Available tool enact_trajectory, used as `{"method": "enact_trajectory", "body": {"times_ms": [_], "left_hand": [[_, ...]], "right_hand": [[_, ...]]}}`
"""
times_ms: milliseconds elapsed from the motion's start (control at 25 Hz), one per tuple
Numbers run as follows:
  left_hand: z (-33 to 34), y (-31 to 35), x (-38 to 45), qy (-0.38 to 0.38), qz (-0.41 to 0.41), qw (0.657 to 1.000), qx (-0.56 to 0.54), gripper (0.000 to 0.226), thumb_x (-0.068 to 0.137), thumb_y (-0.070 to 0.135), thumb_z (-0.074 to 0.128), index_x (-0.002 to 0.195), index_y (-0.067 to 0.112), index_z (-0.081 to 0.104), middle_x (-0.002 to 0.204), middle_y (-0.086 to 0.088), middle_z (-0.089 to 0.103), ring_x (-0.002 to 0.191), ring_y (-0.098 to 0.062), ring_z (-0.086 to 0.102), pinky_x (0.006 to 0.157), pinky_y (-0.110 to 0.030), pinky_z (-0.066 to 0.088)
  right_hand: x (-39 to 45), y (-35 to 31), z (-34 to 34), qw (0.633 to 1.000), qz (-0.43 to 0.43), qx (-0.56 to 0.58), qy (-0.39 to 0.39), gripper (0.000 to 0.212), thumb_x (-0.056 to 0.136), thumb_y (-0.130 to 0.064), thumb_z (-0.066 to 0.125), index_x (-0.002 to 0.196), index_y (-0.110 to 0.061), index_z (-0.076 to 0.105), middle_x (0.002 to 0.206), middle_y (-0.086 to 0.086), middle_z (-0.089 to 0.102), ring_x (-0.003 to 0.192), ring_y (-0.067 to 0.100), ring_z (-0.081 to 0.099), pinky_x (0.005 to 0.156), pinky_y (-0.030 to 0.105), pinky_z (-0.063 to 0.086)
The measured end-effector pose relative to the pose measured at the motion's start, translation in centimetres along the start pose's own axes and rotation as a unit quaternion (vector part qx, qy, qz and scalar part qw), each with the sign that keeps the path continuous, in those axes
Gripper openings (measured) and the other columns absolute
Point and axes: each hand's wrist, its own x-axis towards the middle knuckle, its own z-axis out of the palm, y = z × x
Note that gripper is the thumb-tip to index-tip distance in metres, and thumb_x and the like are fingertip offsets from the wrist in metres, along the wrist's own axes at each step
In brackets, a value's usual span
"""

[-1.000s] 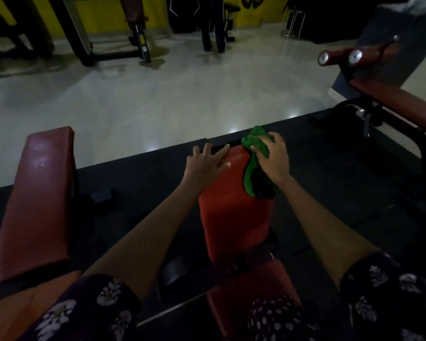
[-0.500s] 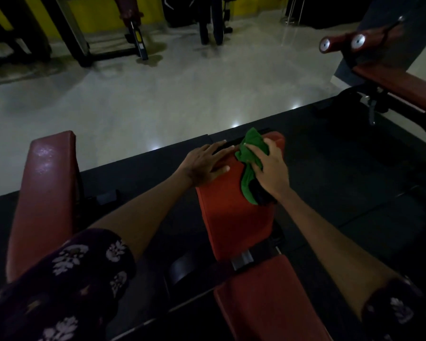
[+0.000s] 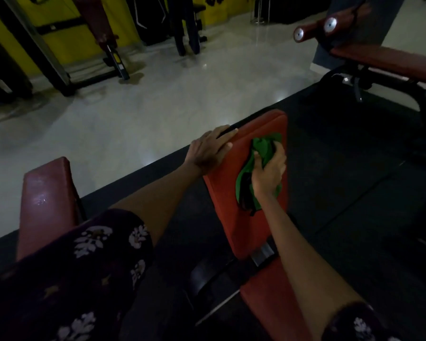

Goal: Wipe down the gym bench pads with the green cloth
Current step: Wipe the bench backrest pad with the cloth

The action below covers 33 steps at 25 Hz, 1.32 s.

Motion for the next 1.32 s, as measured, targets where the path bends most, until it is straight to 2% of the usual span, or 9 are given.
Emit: {"method": "enact_trajectory", "body": {"times_ms": [80,280,400,520,720,920,1080,1160,1320], "left_hand": [[0.1,-0.2,0.2,0.012,-0.005,1.0,-0.012,0.055,0.09,0.046,0.021,0.143,0.036,0.035,0.148,0.007,0.035,0.128,-0.02,0.043,0.098,-0.039,0.039],[0.6,-0.6,0.0,0.061,0.008,0.998,0.008,0.056,0.091,0.048,0.019,0.141,0.034,0.041,0.145,0.006,0.042,0.122,-0.022,0.049,0.083,-0.032,0.041],[1.2,-1.1,-0.3,0.133,0.052,0.99,-0.021,0.055,0.092,0.042,0.022,0.132,0.023,0.055,0.135,-0.002,0.055,0.117,-0.027,0.055,0.085,-0.034,0.046],[1.9,-1.4,-0.1,0.199,0.113,0.973,0.006,0.046,0.093,0.031,0.034,0.123,0.012,0.062,0.125,-0.006,0.062,0.116,-0.029,0.058,0.09,-0.034,0.048],[1.9,-1.7,-0.2,0.212,0.132,0.968,0.029,0.046,0.088,0.033,0.043,0.125,0.011,0.061,0.125,-0.005,0.063,0.107,-0.024,0.064,0.081,-0.031,0.052],[2.0,-1.8,0.0,0.235,0.145,0.96,0.039,0.045,0.085,0.029,0.048,0.121,0.009,0.063,0.121,-0.006,0.065,0.103,-0.022,0.066,0.083,-0.03,0.052],[2.2,-1.7,-0.2,0.255,0.154,0.953,0.058,0.044,0.085,0.029,0.047,0.119,0.007,0.064,0.119,-0.007,0.066,0.103,-0.02,0.066,0.088,-0.027,0.049],[2.0,-1.5,-0.1,0.252,0.151,0.954,0.053,0.044,0.086,0.03,0.046,0.119,0.008,0.064,0.119,-0.007,0.066,0.103,-0.02,0.066,0.088,-0.027,0.048],[2.0,-1.4,-0.2,0.238,0.139,0.96,0.057,0.046,0.086,0.031,0.044,0.121,0.008,0.062,0.121,-0.008,0.065,0.104,-0.023,0.065,0.085,-0.029,0.05]], "right_hand": [[-0.7,0.3,0.9,0.997,0.06,0.039,0.019,0.05,0.096,-0.031,0.05,0.14,-0.011,0.036,0.137,0.013,0.041,0.123,0.033,0.041,0.095,0.037,0.034],[-10.2,1.5,4.6,0.998,-0.056,-0.008,-0.003,0.054,0.091,-0.05,0.048,0.13,-0.015,0.054,0.131,0.015,0.049,0.112,0.033,0.05,0.088,0.04,0.044],[-11.4,2.2,6.2,0.998,0.008,-0.014,0.055,0.06,0.09,-0.063,0.035,0.127,-0.021,0.059,0.125,0.014,0.055,0.1,0.034,0.058,0.077,0.043,0.053],[-10.8,0.3,7.0,0.989,0.065,0.05,0.12,0.052,0.091,-0.052,0.041,0.13,-0.022,0.055,0.123,0.013,0.053,0.094,0.03,0.061,0.074,0.043,0.053],[-11.4,-1.4,7.7,0.99,0.008,0.084,0.113,0.045,0.092,-0.041,0.046,0.133,-0.024,0.052,0.122,0.012,0.05,0.095,0.019,0.057,0.075,0.022,0.043],[-3.3,1.7,4.2,0.948,0.272,0.089,0.141,0.044,0.097,-0.031,0.048,0.14,-0.02,0.043,0.125,0.011,0.049,0.109,0.024,0.053,0.076,0.019,0.031],[-2.1,-2.4,3.3,0.989,0.029,0.078,0.126,0.054,0.094,-0.035,0.053,0.141,-0.019,0.036,0.131,-0.002,0.047,0.107,-0.001,0.04,0.084,0.009,0.03],[-0.6,-2.0,3.3,0.988,-0.009,0.054,0.144,0.051,0.093,-0.034,0.054,0.139,-0.016,0.039,0.128,0.0,0.046,0.105,0.001,0.043,0.083,0.012,0.034],[2.1,2.1,2.8,0.964,0.212,0.026,0.159,0.047,0.096,-0.043,0.045,0.138,-0.022,0.042,0.127,0.009,0.043,0.11,0.027,0.052,0.089,0.038,0.038]]}}
